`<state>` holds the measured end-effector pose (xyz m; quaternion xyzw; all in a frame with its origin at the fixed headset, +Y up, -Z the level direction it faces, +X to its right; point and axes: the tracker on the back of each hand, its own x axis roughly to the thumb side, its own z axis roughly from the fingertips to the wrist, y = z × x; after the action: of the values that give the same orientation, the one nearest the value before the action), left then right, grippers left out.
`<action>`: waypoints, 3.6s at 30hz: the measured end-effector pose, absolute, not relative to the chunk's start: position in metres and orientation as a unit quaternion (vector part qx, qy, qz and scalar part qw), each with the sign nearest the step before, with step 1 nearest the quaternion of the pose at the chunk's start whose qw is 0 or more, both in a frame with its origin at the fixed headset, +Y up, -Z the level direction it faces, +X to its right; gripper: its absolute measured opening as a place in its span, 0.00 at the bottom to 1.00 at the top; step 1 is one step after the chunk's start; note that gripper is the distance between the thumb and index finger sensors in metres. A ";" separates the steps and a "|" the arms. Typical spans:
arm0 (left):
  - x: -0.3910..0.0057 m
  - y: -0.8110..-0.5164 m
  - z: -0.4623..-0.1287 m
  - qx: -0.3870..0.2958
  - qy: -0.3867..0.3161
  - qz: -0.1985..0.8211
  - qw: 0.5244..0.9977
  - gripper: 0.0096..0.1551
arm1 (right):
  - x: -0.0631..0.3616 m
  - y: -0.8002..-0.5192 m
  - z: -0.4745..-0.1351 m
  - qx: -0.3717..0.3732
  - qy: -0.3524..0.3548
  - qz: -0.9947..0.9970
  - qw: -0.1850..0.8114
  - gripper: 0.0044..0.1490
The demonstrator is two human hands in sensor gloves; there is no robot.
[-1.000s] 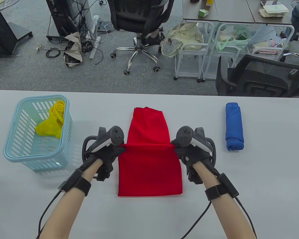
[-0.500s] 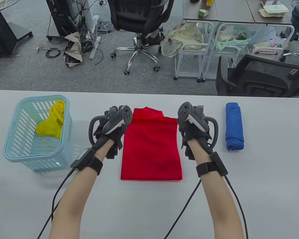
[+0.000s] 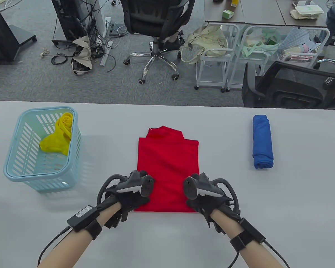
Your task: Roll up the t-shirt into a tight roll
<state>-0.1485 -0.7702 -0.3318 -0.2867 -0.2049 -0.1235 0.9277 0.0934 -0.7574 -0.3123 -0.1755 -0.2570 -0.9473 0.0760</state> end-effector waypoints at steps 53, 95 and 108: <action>-0.153 -0.738 -0.249 -0.057 -0.302 -0.029 0.951 0.31 | 0.121 -0.758 -0.271 -0.180 -0.257 -0.947 -0.070 0.25; -0.177 -0.750 -0.277 -0.104 -0.208 -0.007 0.972 0.28 | 0.118 -0.754 -0.269 -0.177 -0.235 -0.952 -0.080 0.38; -0.134 -0.750 -0.235 -0.020 -0.290 -0.153 0.944 0.32 | 0.117 -0.754 -0.267 -0.171 -0.237 -0.953 -0.083 0.38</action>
<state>-0.1344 -0.7503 -0.2347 -0.0203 -0.2899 -0.1534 0.9445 0.1175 -0.7542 -0.2668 -0.1713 -0.2373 -0.9526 -0.0833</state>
